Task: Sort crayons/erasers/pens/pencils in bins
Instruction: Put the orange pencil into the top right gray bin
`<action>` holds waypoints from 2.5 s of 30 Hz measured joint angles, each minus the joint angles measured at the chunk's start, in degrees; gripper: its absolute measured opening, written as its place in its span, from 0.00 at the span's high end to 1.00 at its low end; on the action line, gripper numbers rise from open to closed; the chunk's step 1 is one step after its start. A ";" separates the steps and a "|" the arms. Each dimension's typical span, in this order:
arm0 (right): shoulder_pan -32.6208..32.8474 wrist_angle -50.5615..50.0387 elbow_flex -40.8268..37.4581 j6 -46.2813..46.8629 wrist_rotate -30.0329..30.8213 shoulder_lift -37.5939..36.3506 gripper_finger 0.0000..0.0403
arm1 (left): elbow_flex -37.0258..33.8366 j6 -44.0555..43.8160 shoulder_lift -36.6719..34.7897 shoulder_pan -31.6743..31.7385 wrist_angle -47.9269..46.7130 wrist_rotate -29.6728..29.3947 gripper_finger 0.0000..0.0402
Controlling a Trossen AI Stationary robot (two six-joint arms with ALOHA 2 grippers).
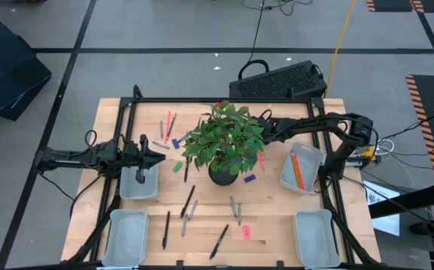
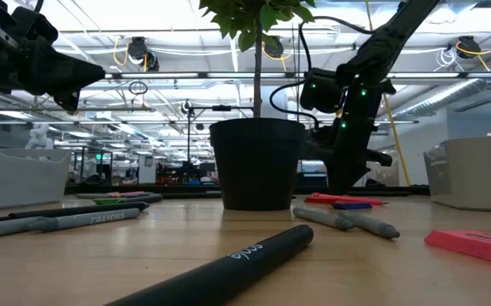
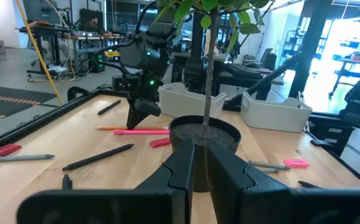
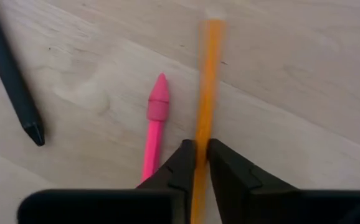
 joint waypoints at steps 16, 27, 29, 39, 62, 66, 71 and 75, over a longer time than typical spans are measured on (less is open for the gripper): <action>-0.35 -0.11 -0.19 2.09 0.99 -3.84 0.99 | 0.00 -0.01 0.00 0.00 0.00 0.00 0.90; -0.24 -7.38 -0.17 -1.01 0.77 -6.50 1.00 | 0.00 0.00 -0.01 0.00 0.00 0.00 0.90; -0.24 -10.12 -0.17 -2.06 0.96 -6.49 1.00 | 0.00 -0.01 0.01 0.00 0.00 0.00 0.90; -3.25 -17.69 -1.65 -8.25 0.69 -6.49 0.83 | 0.00 -0.01 0.01 0.01 0.00 0.00 0.90; -8.17 -18.14 -6.60 -10.35 -7.32 -6.60 0.97 | 0.00 -0.01 0.01 0.00 0.00 0.00 0.90; -8.17 -18.14 -6.62 -9.10 -7.52 -6.58 0.96 | 0.00 0.00 0.00 0.01 0.00 0.00 0.90; -7.87 -17.33 -6.64 -7.51 -7.79 -7.61 0.96 | 0.00 -0.01 0.00 -0.01 0.00 0.00 0.90; -7.12 -17.15 -6.88 -6.48 -8.49 -10.25 0.96 | 0.00 -0.01 0.00 0.01 0.00 0.00 0.90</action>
